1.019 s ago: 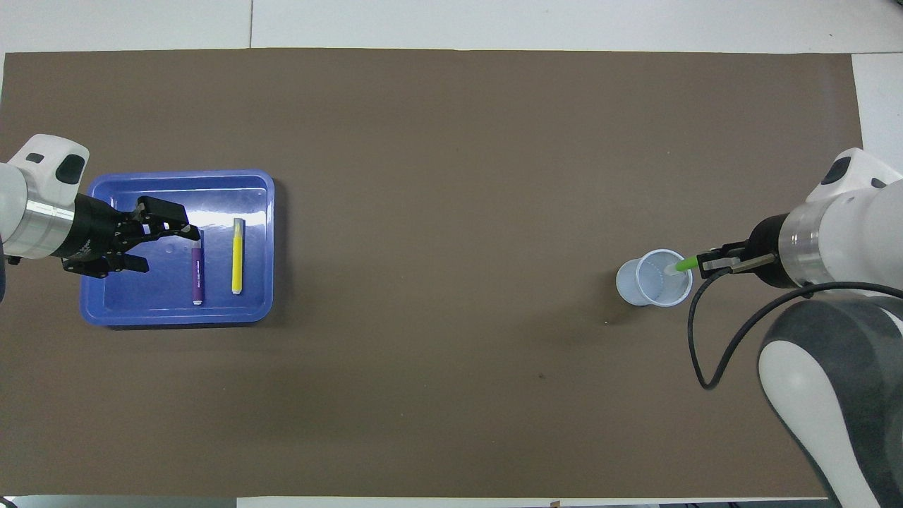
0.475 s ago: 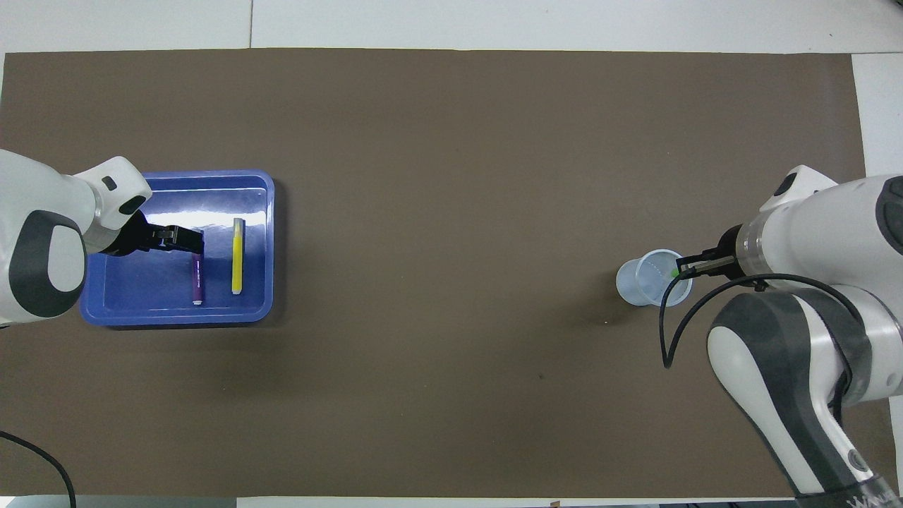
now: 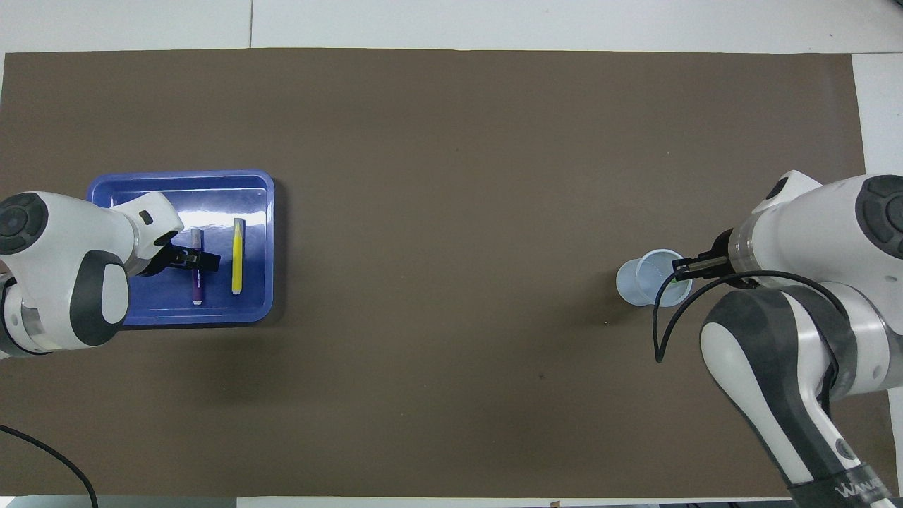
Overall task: Transfer and insert pens with both arms
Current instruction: 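Grasp the purple pen with the left gripper and lift it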
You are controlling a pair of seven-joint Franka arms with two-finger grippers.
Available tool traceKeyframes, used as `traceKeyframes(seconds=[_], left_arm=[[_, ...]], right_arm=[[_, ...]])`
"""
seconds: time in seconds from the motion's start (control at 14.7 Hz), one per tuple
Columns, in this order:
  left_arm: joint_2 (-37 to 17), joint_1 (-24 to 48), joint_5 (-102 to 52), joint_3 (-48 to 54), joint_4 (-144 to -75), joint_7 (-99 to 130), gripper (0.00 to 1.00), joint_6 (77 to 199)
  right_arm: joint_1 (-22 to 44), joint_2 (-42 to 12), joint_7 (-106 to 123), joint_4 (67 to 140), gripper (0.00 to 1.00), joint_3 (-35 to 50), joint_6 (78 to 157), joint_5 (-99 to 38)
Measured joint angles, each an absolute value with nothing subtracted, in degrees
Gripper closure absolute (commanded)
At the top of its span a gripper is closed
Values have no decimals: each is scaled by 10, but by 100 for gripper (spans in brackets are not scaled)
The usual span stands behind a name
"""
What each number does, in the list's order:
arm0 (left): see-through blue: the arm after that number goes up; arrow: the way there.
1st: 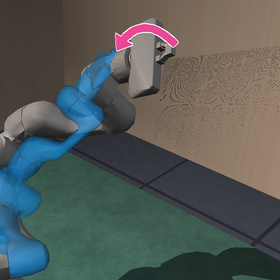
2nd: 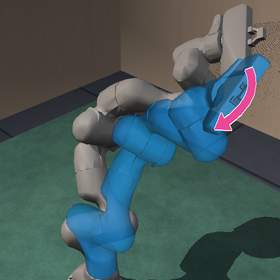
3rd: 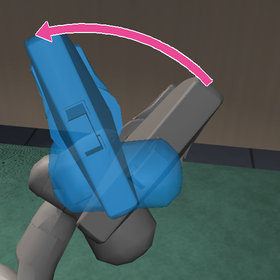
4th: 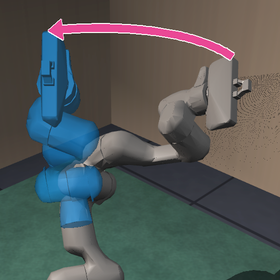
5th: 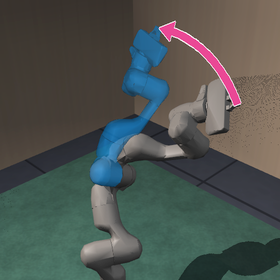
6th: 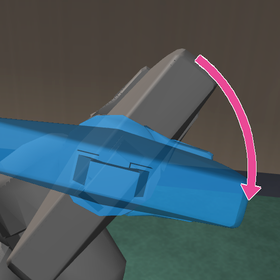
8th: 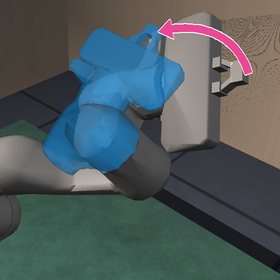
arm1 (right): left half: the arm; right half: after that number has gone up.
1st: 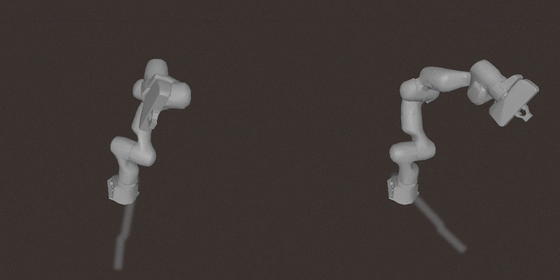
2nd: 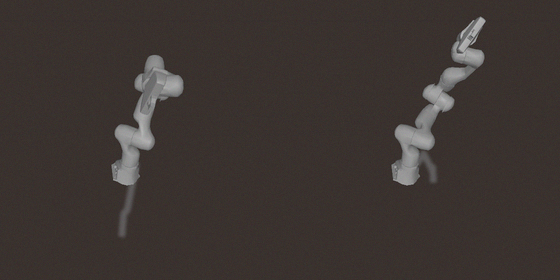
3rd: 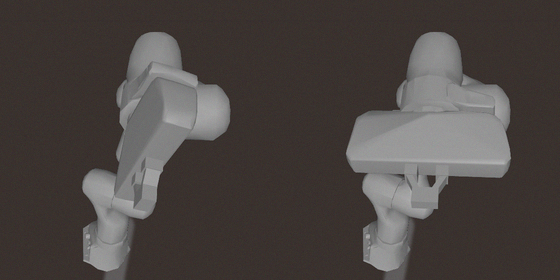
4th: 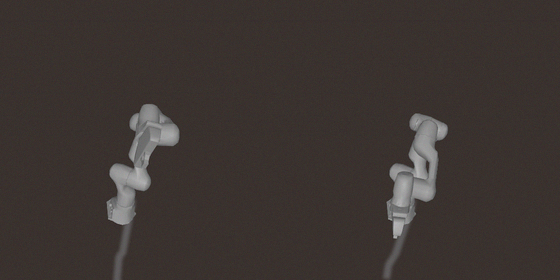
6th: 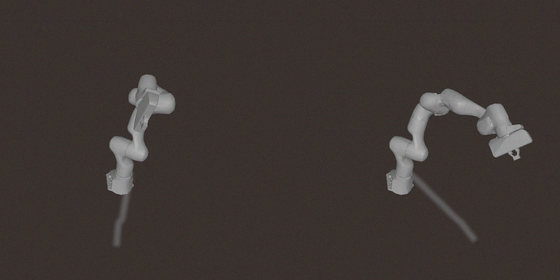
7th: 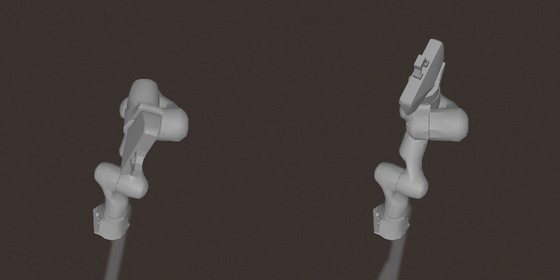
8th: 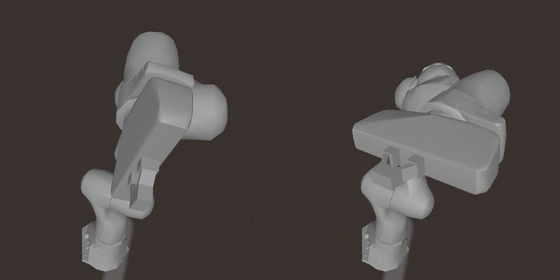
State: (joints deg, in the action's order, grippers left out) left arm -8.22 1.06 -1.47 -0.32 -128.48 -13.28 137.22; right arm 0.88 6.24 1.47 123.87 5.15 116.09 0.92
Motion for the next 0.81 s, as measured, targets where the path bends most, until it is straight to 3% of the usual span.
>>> traceKeyframes(seconds=[0.34,0.54,0.68,0.81], left_arm=[[-83,14,-15,2,-1288,-114,2,1385],[-87,17,-15,2,-1290,-113,9,1389],[-90,19,-15,2,-1291,-113,19,1391],[-91,19,-15,2,-1291,-113,44,1392]], right_arm=[[9,61,15,1257,100,53,1176,-1],[7,61,15,1272,100,52,1185,-2],[4,61,15,1280,100,52,1196,-6],[3,61,15,1284,94,52,1197,-9]])
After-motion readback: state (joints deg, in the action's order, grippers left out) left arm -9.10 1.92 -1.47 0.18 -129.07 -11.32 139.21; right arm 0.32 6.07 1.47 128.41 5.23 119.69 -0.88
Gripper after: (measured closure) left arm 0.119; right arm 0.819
